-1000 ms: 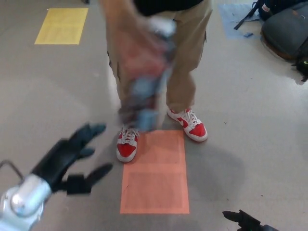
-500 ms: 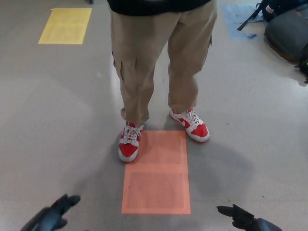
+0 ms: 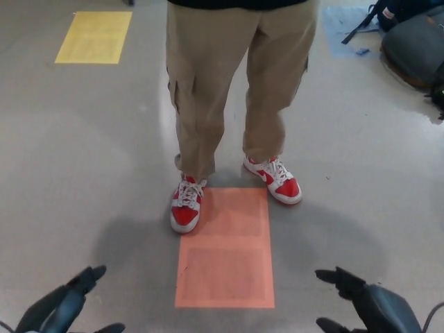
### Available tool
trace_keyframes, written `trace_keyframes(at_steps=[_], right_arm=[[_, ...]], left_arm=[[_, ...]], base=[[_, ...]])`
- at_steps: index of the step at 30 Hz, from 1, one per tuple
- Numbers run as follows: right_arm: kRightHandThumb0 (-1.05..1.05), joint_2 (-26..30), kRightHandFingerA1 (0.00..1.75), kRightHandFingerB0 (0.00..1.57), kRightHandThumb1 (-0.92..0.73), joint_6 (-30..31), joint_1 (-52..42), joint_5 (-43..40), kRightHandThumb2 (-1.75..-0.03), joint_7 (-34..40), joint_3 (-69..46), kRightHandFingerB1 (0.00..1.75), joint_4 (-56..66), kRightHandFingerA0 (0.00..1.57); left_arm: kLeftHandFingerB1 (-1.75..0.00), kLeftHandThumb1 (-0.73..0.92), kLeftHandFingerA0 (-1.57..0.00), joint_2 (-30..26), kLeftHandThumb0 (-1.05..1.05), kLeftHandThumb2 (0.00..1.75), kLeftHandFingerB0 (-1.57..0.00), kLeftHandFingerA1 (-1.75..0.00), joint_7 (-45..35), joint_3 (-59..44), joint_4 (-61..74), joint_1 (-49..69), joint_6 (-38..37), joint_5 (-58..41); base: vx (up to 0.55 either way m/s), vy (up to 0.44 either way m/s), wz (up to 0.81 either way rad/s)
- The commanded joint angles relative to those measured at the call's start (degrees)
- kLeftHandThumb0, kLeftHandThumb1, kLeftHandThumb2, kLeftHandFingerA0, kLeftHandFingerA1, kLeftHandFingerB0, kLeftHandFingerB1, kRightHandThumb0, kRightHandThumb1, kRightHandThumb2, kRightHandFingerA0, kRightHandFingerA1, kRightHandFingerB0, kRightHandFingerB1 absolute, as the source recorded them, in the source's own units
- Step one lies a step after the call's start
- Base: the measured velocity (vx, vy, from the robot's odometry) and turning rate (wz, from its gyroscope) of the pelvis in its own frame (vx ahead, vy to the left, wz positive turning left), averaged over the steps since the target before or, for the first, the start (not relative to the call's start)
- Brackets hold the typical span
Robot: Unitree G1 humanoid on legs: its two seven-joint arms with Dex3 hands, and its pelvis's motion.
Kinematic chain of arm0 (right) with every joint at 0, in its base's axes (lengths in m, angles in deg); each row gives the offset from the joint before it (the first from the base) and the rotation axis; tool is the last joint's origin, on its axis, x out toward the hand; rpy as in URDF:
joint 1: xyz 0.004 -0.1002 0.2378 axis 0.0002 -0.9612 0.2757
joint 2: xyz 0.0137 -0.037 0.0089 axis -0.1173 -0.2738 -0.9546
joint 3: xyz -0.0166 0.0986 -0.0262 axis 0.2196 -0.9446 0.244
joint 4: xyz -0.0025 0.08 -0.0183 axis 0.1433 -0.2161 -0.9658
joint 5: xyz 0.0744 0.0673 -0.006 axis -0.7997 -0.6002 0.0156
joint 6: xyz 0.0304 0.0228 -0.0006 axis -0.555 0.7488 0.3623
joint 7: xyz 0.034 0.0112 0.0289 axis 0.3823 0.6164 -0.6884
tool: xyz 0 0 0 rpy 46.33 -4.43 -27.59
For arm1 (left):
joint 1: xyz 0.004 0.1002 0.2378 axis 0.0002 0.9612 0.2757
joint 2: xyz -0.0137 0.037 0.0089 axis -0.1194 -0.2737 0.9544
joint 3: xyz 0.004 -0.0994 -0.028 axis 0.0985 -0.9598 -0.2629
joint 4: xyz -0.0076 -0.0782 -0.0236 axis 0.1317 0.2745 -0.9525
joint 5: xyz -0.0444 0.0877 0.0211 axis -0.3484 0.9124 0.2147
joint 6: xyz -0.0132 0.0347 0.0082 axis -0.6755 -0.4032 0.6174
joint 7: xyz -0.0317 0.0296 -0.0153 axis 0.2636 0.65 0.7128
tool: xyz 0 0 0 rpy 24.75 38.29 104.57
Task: The robot recieved a bottle of protein shake from a person using its left hand and then shake the protein up and down 2 two times and hand it back to the person
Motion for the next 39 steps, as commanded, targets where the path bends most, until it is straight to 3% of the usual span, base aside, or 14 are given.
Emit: trace_keyframes(at_steps=[1,8,9,14,22,28,33,38,39], right_arm=[[-0.47,0.4,0.37,0.36,-0.67,5.8,2.0,1.5,-0.6,-0.3,0.9,0.33,-1.6,0.45],[-0.5,-0.2,0.37,0.36,-0.69,11.8,4.9,2.1,-0.6,-0.3,1.6,0.32,-1.4,0.42],[-0.51,-0.3,0.37,0.36,-0.69,12.5,5.2,2.2,-0.6,0.0,1.7,0.32,-1.4,0.42],[-0.51,-0.9,0.38,0.36,-0.69,14.6,5.5,1.6,-0.6,0.7,1.3,0.33,-1.3,0.43],[-0.45,-1.3,0.38,0.28,-0.71,15.2,6.2,0.5,-0.61,1.0,0.2,0.32,-1.3,0.45],[-0.36,-2.2,0.4,0.25,-0.69,12.6,6.3,-1.6,-0.62,1.5,-2.4,0.32,-1.6,0.51],[-0.35,-2.5,0.4,0.22,-0.7,11.0,6.4,-3.1,-0.64,1.0,-4.6,0.32,-2.1,0.51],[-0.32,-2.9,0.4,0.23,-0.7,10.2,6.5,-3.5,-0.63,0.7,-5.1,0.32,-2.3,0.53],[-0.32,-2.9,0.4,0.23,-0.71,10.3,6.8,-3.5,-0.63,0.7,-5.2,0.32,-2.4,0.53]], left_arm=[[-0.2,0.56,-0.29,1.5,-0.65,0.57,0.0,-0.35,4.4,-3.1,-6.3,-2.4,-8.9,0.5],[-0.19,0.57,-0.3,1.8,-0.65,0.57,0.0,-0.35,5.2,-3.5,-11.0,-6.5,-10.9,3.0],[-0.15,0.46,-0.27,1.8,-0.68,0.81,0.0,-0.49,5.3,-3.6,-11.2,-6.6,-11.4,3.1],[-0.12,0.48,-0.27,1.9,-0.71,0.81,0.0,-0.48,8.0,-3.1,-12.6,-7.0,-12.9,4.5],[-0.11,0.46,-0.2,2.0,-0.69,0.8,0.0,-0.45,5.0,-4.3,-14.2,-8.7,-14.7,3.8],[-0.11,0.46,-0.21,1.9,-0.69,0.8,0.0,-0.45,4.7,-3.8,-14.7,-9.9,-13.9,4.6],[-0.07,0.39,-0.1,4.1,-0.56,0.72,0.0,-0.37,1.2,-9.9,-15.1,-9.9,-14.3,-1.1],[-0.07,0.39,-0.15,3.2,-0.6,0.73,0.0,-0.42,2.3,-8.4,-15.1,-10.4,-13.6,3.1],[-0.06,0.39,-0.11,3.3,-0.6,0.73,0.0,-0.35,1.7,-8.9,-15.2,-10.7,-13.8,2.5]], base=[[0.0,0.0,0.0],[0.0,0.0,0.0],[0.0,0.0,0.0],[0.0,0.0,0.0],[0.0,0.0,0.0],[0.0,0.0,0.0],[0.0,0.0,0.0],[0.0,0.0,0.0],[0.0,0.0,0.0]])
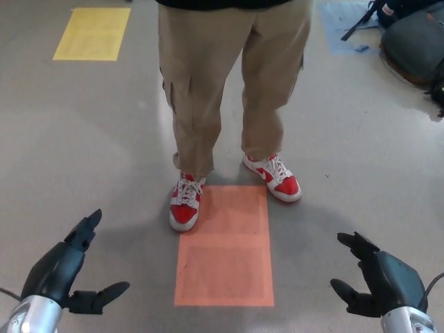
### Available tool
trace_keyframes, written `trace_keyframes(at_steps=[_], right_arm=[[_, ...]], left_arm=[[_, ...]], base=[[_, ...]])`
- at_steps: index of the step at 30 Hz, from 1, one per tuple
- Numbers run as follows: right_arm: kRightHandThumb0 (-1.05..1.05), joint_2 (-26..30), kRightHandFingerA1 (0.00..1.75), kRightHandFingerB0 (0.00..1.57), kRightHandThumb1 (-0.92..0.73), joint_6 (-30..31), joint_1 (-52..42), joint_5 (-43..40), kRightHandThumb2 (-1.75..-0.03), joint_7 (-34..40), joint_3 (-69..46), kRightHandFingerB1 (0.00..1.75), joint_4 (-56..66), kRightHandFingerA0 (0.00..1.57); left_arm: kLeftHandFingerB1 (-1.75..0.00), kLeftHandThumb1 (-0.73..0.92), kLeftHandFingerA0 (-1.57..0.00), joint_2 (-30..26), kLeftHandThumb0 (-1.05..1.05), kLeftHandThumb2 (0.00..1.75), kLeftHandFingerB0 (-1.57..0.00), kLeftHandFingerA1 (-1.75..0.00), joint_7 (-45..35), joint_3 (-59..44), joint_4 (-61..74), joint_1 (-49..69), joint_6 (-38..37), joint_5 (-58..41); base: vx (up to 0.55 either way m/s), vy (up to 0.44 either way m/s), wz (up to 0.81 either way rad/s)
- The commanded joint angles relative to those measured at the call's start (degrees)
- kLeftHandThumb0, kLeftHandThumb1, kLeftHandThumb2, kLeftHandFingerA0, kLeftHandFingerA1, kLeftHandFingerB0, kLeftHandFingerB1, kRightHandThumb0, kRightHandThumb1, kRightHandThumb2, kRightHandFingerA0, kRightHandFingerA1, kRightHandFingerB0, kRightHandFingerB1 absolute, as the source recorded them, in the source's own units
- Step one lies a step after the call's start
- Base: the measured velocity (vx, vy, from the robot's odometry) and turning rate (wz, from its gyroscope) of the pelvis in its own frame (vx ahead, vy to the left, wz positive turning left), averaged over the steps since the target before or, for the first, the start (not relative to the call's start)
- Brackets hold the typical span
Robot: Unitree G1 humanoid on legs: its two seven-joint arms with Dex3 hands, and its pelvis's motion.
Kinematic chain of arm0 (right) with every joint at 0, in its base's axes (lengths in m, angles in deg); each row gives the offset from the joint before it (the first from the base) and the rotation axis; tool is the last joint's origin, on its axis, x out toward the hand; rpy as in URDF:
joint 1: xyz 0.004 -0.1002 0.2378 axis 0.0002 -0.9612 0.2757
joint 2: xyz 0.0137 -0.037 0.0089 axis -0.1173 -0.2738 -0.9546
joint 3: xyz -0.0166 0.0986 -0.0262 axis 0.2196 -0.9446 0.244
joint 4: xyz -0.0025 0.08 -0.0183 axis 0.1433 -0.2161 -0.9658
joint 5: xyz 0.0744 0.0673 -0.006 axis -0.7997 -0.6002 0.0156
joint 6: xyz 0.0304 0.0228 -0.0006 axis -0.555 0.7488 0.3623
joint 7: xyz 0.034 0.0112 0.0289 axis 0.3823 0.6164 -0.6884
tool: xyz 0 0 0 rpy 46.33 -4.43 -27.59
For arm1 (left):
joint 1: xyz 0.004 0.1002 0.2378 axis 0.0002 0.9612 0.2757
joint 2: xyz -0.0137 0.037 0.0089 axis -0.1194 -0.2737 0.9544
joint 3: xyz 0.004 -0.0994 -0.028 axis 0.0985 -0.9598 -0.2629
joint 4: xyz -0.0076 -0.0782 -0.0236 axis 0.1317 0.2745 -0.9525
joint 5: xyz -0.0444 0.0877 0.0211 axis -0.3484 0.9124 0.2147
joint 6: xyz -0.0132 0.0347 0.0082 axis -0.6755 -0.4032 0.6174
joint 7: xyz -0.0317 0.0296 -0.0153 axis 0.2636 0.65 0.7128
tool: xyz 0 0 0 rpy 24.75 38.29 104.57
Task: The robot recieved a bottle of protein shake from a person using its left hand and then shake the protein up and down 2 two times and hand it back to the person
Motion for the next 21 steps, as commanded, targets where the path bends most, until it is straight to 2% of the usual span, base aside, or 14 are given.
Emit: trace_keyframes(at_steps=[1,2,4,5,6,13,21], right_arm=[[-0.32,-0.1,0.4,0.23,-0.71,-1.6,1.0,-1.6,-0.63,0.3,-0.9,0.32,-0.7,0.53],[-0.31,-0.1,0.39,0.22,-0.7,-1.8,1.1,-1.5,-0.61,0.6,-0.8,0.31,-0.9,0.52],[-0.31,-0.1,0.39,0.21,-0.7,-2.0,1.2,-1.7,-0.61,0.5,-1.0,0.3,-1.1,0.52],[-0.31,-0.1,0.4,0.21,-0.7,-2.1,1.2,-1.8,-0.61,0.5,-1.1,0.3,-1.1,0.52],[-0.31,-0.1,0.39,0.21,-0.7,-2.1,1.3,-1.7,-0.61,0.6,-1.0,0.3,-1.1,0.52],[-0.32,-0.7,0.38,0.21,-0.72,-1.3,2.4,-1.3,-0.61,-0.2,-0.1,0.3,-1.5,0.52],[-0.38,0.0,0.38,0.18,-0.73,-1.3,2.3,-0.8,-0.65,-0.7,0.9,0.3,-1.3,0.51]], left_arm=[[0.0,0.38,-0.13,-0.4,-0.61,0.71,0.0,-0.22,-1.9,-1.3,-0.7,-0.9,-0.7,-0.7],[0.0,0.38,-0.03,0.0,-0.6,0.72,0.0,-0.13,-2.6,-2.6,-0.8,-1.0,-0.7,-2.1],[0.0,0.38,-0.01,0.1,-0.6,0.72,0.0,-0.09,-3.3,-3.7,-0.8,-1.3,-0.6,-2.8],[0.0,0.39,-0.03,-0.1,-0.61,0.73,0.0,-0.12,-3.9,-3.8,-0.8,-1.7,-0.1,-2.4],[-0.04,0.37,-0.11,-0.4,-0.6,0.73,0.0,-0.3,-3.8,-3.3,-0.9,-1.9,-0.2,-1.5],[-0.05,0.52,-0.13,-3.3,-0.77,0.85,0.0,-0.32,0.1,4.1,-0.4,-2.6,2.0,6.8],[-0.1,0.54,-0.12,-4.1,-0.78,0.89,0.0,-0.39,5.9,10.9,0.0,-3.0,4.3,11.9]], base=[[0.0,0.0,0.0],[0.0,0.0,0.0],[0.0,0.0,0.0],[0.0,0.0,0.0],[0.0,0.0,0.0],[0.0,0.0,0.0],[0.0,0.0,0.0]])
